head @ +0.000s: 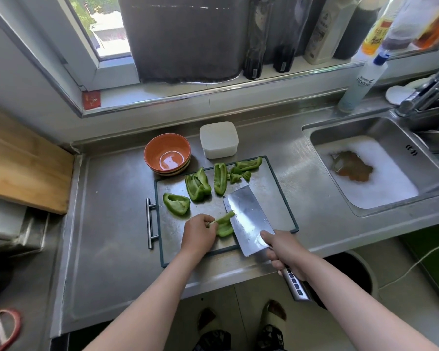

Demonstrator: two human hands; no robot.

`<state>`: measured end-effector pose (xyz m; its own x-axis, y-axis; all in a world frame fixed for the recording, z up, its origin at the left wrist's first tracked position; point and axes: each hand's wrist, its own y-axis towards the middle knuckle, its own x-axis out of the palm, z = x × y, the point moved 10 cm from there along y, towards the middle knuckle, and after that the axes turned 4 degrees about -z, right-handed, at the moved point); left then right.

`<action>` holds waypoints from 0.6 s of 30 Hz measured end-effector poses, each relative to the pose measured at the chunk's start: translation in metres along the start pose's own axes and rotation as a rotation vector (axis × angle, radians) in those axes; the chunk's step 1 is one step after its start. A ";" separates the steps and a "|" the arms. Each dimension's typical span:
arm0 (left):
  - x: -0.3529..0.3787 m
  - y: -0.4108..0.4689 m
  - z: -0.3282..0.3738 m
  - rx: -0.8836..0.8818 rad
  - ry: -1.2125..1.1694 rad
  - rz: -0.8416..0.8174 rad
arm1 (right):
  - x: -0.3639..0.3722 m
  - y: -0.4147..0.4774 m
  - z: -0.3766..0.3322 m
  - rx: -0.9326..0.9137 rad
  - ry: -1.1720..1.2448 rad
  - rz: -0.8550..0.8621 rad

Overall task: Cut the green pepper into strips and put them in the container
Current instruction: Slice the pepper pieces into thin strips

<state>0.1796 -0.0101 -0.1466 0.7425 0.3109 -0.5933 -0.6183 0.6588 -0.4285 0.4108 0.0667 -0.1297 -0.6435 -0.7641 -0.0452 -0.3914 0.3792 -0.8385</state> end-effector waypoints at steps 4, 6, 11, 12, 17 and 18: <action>0.001 0.001 0.007 0.035 0.043 0.005 | -0.002 -0.008 0.008 0.026 0.002 -0.019; 0.003 -0.001 0.011 0.066 0.082 0.006 | -0.004 -0.005 0.005 0.026 0.012 -0.011; 0.003 -0.003 0.008 0.061 0.070 0.031 | 0.001 0.001 -0.001 0.023 0.050 0.025; 0.002 -0.002 0.007 0.051 0.058 0.035 | 0.002 -0.001 0.001 0.022 0.053 0.022; 0.004 0.002 0.011 0.045 0.058 0.009 | 0.005 -0.015 0.009 0.011 0.061 0.006; 0.004 0.001 0.012 0.048 0.062 -0.003 | 0.004 -0.014 0.009 0.008 0.067 0.014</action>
<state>0.1852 0.0004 -0.1414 0.7258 0.2670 -0.6340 -0.6021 0.6923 -0.3977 0.4190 0.0535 -0.1232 -0.6915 -0.7221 -0.0202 -0.3772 0.3848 -0.8424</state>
